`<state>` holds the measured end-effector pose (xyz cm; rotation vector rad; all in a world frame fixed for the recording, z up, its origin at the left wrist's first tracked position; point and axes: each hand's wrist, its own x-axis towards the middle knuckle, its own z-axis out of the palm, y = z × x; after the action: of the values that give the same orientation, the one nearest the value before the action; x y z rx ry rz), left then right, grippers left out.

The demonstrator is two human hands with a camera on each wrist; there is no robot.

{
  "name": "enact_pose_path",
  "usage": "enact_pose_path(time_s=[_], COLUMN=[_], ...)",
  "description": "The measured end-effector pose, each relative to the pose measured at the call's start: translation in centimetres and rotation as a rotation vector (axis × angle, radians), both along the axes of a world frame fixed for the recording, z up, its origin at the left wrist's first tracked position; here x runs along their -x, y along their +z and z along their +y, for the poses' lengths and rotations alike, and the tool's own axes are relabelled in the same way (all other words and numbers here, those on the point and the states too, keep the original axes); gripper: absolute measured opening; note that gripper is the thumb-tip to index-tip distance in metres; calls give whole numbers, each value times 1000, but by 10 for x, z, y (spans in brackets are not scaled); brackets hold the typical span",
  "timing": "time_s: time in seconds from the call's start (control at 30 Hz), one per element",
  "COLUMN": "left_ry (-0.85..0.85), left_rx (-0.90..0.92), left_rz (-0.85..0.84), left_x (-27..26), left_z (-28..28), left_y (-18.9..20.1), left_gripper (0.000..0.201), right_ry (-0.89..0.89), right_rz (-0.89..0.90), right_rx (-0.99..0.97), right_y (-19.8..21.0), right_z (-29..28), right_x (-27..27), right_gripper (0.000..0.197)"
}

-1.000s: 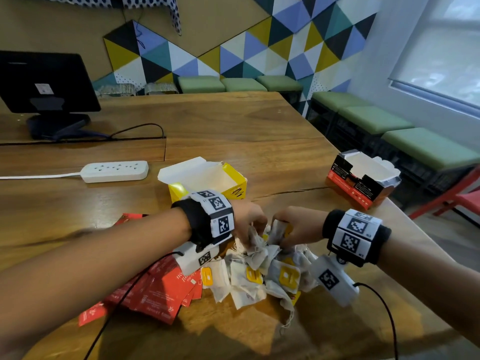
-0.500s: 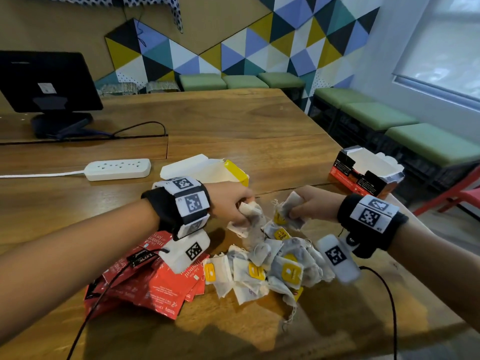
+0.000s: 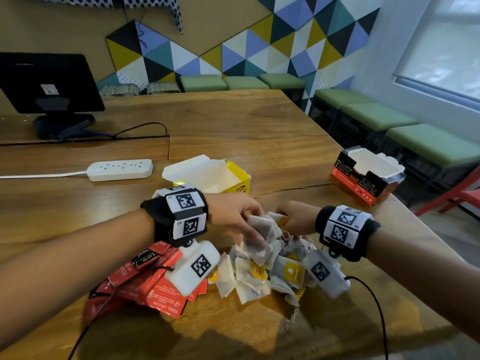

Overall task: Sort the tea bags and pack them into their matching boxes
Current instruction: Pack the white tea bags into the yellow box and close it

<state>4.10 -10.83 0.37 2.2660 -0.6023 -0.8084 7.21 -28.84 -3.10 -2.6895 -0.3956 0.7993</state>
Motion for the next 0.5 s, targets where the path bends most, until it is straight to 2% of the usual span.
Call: enact_pose_path(time_s=[0.07, 0.23, 0.4, 0.5], left_ry=[-50, -321, -430, -569], left_rx=[13, -227, -320, -445], left_rz=[23, -256, -376, -447], left_x=[10, 23, 9, 2], left_z=[-6, -25, -22, -27], left_y=[0, -6, 11, 11], left_gripper=[28, 39, 34, 38], right_ry=[3, 21, 6, -8], right_rz=[-5, -26, -48, -59], right_rx=[-1, -41, -87, -111], right_y=[0, 2, 2, 0], right_z=[0, -5, -14, -20], right_x=[-1, -3, -6, -9], right_gripper=[31, 27, 24, 24])
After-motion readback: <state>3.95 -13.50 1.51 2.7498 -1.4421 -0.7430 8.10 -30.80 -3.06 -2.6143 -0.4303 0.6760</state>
